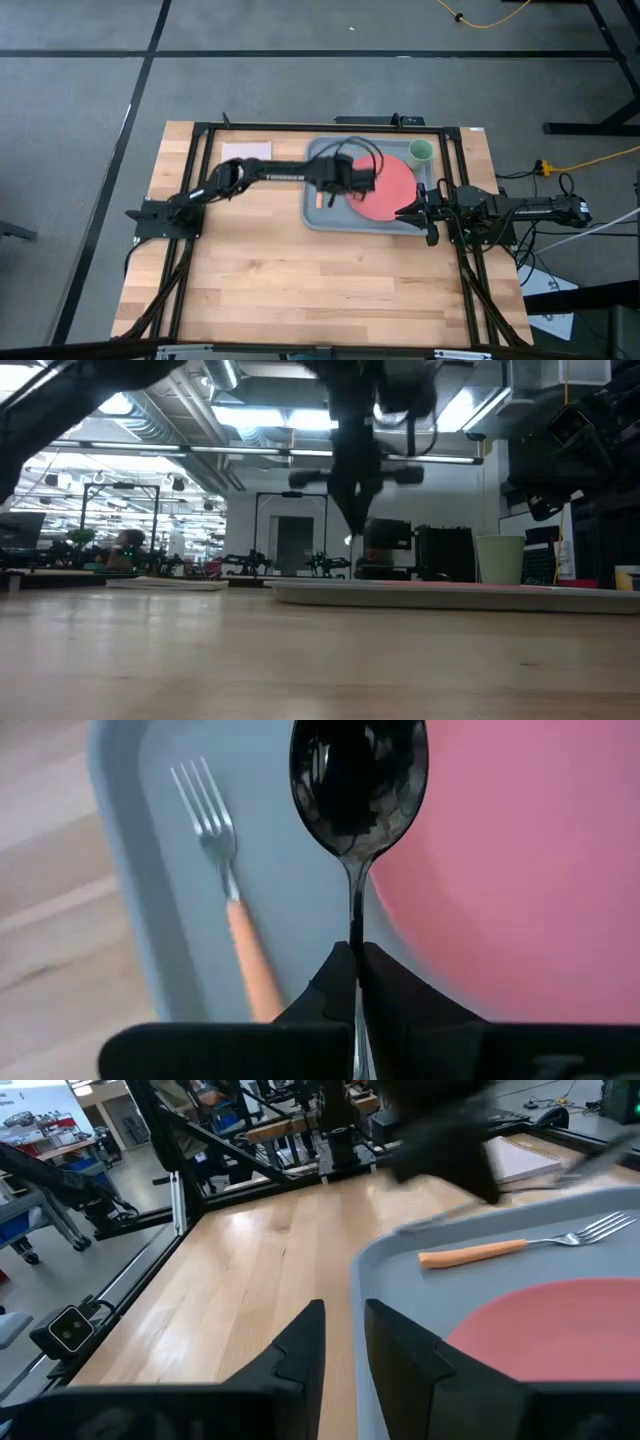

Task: Pick and place plate/cup/fork/spoon on tray
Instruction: Put the black spoon beside the yellow fork on the gray serving tray

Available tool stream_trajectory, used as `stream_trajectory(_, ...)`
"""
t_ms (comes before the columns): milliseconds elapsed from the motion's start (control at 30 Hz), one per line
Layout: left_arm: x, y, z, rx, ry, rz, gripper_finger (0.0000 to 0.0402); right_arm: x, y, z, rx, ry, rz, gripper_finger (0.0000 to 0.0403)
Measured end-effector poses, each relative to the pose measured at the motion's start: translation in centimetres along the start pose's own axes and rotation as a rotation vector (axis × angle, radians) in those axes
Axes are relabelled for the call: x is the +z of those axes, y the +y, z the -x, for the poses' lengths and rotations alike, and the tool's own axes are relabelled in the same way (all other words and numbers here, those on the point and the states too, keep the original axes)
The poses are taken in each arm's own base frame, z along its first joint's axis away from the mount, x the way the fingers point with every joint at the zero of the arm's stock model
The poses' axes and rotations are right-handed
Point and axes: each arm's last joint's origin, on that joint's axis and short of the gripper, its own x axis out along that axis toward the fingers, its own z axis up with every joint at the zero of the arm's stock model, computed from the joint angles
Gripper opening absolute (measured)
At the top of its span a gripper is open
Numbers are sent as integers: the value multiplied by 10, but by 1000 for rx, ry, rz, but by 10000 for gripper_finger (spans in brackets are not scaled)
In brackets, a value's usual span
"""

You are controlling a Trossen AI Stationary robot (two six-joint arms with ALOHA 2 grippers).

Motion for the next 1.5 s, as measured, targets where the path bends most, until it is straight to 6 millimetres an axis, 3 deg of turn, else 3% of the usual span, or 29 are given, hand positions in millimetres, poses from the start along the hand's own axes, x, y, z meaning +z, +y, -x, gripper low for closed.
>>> stream_trajectory(167,22,8,-40,-121,60,177,1,0,0,0,0,0,2,79)
stream_trajectory(333,18,17,-66,-115,107,220,1,0,0,0,0,0,1,79)
stream_trajectory(800,28,35,-80,1,106,338,1,0,0,0,0,0,2,79)
stream_trajectory(1500,28,35,-82,6,85,338,24,0,1,0,21,3,-26,79)
